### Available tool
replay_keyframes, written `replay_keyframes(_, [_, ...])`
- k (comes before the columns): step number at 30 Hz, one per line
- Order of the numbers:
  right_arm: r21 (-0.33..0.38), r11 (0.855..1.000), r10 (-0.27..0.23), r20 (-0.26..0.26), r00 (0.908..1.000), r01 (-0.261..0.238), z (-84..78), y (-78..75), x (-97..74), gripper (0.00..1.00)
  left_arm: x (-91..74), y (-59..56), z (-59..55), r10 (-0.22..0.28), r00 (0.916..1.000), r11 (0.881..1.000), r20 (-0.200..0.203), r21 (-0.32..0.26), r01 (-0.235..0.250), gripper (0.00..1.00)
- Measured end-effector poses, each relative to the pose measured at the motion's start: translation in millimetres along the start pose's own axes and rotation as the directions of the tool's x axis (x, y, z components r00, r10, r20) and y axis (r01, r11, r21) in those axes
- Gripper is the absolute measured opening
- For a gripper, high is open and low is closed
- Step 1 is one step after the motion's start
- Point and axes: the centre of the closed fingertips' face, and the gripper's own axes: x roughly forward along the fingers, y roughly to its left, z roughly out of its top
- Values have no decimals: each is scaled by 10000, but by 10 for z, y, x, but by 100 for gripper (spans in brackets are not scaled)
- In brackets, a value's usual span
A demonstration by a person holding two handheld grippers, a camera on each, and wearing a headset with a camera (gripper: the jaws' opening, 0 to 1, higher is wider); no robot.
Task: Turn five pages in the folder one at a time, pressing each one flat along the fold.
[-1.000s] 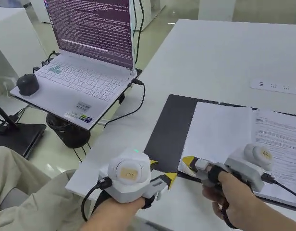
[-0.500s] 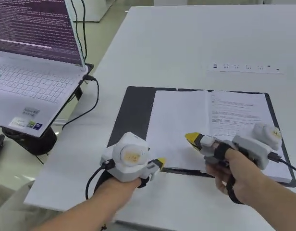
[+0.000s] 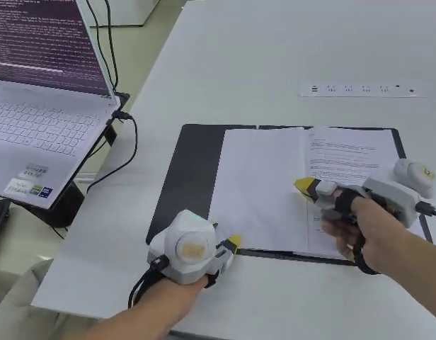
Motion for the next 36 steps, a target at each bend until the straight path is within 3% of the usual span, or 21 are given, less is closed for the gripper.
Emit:
replay_keyframes(6, [221, 9987, -470, 48, 9989, 469, 72, -152, 126, 0, 16, 9, -8, -7, 10000, 10000, 71, -52, 7, 28])
replay_keyframes(7, [620, 9978, -227, 11, 9997, 226, 74, -116, 146, 0, 17, 9, -13, -8, 10000, 10000, 97, -30, 8, 28])
replay_keyframes(12, [834, 9964, -204, 275, 9994, 181, 199, -121, 243, 0, 35, 21, -23, -19, 9999, 10000, 159, -15, 19, 28])
replay_keyframes(15, [1666, 9860, -102, 554, 9984, 8, 293, -115, 310, 0, 44, 26, -31, -23, 9999, 10000, 156, -3, 23, 28])
replay_keyframes(20, [1877, 9822, -190, 972, 9951, 4, 451, -138, 392, 0, 48, 26, -32, -27, 9998, 10000, 212, 25, 27, 28])
replay_keyframes(23, [2444, 9696, -118, 937, 9955, -115, 491, -159, 432, 0, 51, 27, -36, -23, 9998, 10000, 221, 11, 23, 28])
replay_keyframes(30, [2589, 9657, -127, 1194, 9928, -188, 631, -162, 548, 0, 47, 23, -34, -17, 9996, 10000, 270, -25, 18, 28])
replay_keyframes(36, [3048, 9519, -174, 1545, 9878, -309, 768, -169, 644, 0, 43, 21, -36, -8, 9994, 10000, 333, -64, 10, 28])
